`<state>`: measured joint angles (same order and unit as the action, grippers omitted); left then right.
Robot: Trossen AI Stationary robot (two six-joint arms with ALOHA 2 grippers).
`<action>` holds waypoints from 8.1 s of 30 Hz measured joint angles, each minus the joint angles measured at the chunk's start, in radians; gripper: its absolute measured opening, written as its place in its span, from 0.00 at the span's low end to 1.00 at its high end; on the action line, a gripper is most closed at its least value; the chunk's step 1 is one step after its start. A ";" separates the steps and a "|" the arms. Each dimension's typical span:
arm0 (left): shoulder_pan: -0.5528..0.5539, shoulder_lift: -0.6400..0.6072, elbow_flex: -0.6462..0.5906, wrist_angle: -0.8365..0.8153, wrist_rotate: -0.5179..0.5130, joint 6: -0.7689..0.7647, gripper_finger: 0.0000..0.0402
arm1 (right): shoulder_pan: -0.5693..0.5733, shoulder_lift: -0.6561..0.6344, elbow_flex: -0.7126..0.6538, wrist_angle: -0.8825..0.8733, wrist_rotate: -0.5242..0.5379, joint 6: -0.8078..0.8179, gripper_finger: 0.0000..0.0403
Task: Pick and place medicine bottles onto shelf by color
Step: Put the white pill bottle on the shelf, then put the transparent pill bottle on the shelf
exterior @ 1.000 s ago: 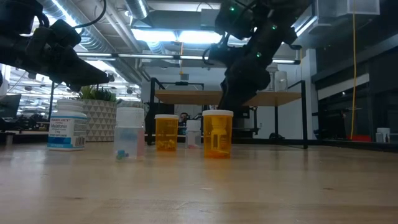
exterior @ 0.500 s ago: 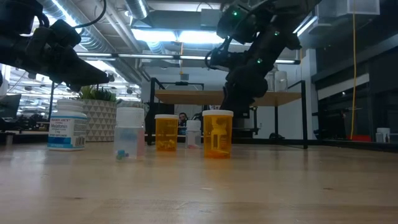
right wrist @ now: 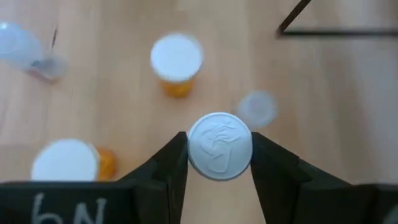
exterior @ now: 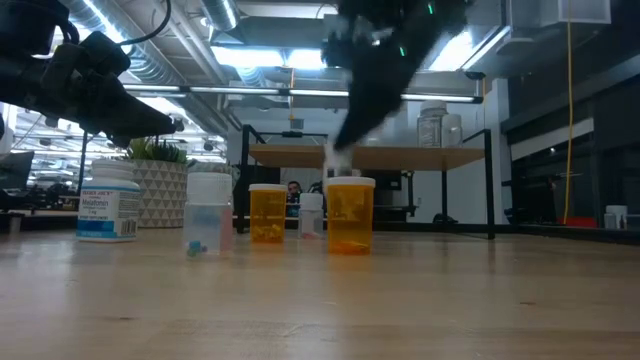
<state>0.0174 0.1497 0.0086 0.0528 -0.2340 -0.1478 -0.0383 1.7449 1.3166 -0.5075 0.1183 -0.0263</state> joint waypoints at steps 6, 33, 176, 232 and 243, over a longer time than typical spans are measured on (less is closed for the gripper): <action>0.000 0.000 0.000 -0.001 0.000 0.000 0.25 | -0.037 -0.006 0.281 -0.189 0.161 -0.159 0.36; 0.000 0.000 0.000 -0.001 0.000 0.001 0.25 | -0.575 0.145 0.496 -0.198 -0.199 -0.193 0.36; 0.000 0.001 0.000 -0.001 0.008 0.000 0.25 | -0.722 -0.015 0.512 -0.392 -0.072 -0.132 0.35; 0.000 0.001 0.000 0.000 0.012 -0.002 0.25 | -0.735 0.070 0.345 -0.224 -0.306 -0.112 0.35; 0.000 0.001 0.000 0.000 0.011 0.001 0.25 | -0.731 0.070 0.345 -0.212 -0.250 -0.135 0.35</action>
<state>0.0172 0.1505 0.0082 0.0526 -0.2226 -0.1472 -0.7689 1.8145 1.6619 -0.7197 -0.1320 -0.1615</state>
